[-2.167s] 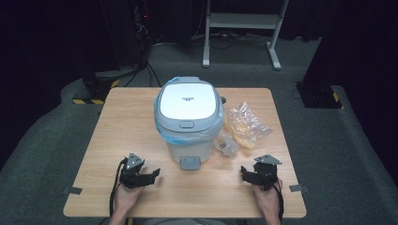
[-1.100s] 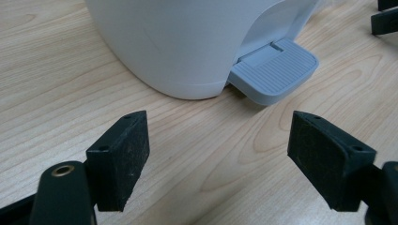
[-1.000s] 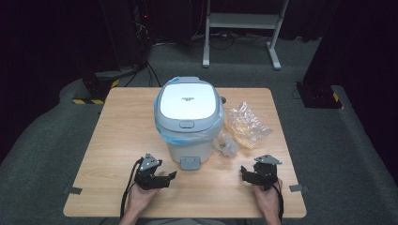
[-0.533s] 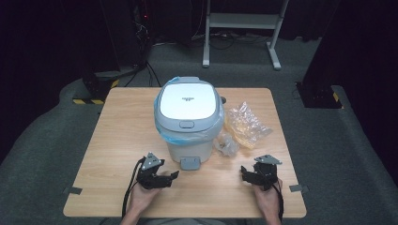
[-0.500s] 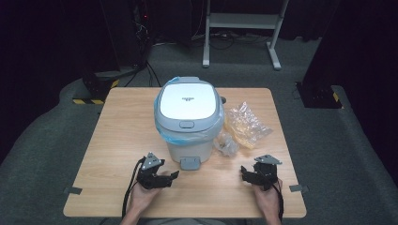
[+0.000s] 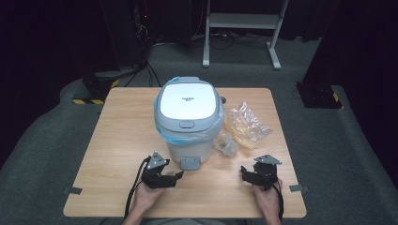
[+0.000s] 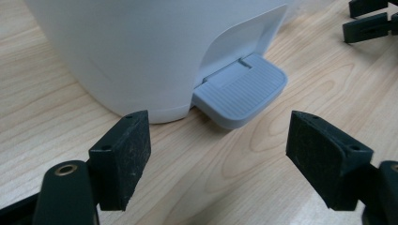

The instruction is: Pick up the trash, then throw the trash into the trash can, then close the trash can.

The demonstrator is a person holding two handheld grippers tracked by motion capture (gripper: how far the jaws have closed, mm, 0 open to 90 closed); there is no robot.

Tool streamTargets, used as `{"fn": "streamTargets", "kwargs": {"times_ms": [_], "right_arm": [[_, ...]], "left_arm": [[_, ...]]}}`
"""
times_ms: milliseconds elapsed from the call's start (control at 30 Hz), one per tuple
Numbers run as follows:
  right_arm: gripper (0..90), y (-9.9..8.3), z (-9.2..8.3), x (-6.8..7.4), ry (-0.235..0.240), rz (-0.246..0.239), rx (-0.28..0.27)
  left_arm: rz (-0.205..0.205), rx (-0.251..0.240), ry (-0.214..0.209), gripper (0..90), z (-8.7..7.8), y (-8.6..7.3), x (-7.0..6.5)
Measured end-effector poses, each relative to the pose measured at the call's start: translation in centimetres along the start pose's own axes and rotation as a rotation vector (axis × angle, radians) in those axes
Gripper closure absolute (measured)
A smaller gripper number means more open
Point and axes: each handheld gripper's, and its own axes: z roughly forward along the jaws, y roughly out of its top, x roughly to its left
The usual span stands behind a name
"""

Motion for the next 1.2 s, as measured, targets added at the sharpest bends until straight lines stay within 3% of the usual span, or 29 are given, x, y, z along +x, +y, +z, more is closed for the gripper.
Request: {"fn": "streamTargets", "kwargs": {"times_ms": [1200], "right_arm": [[18.4, 0.0, 0.0, 0.0, 0.000, 0.000, 0.000]], "left_arm": [[0.050, 0.008, -0.044, 24.6, 1.9, 1.2, -1.5]]}}
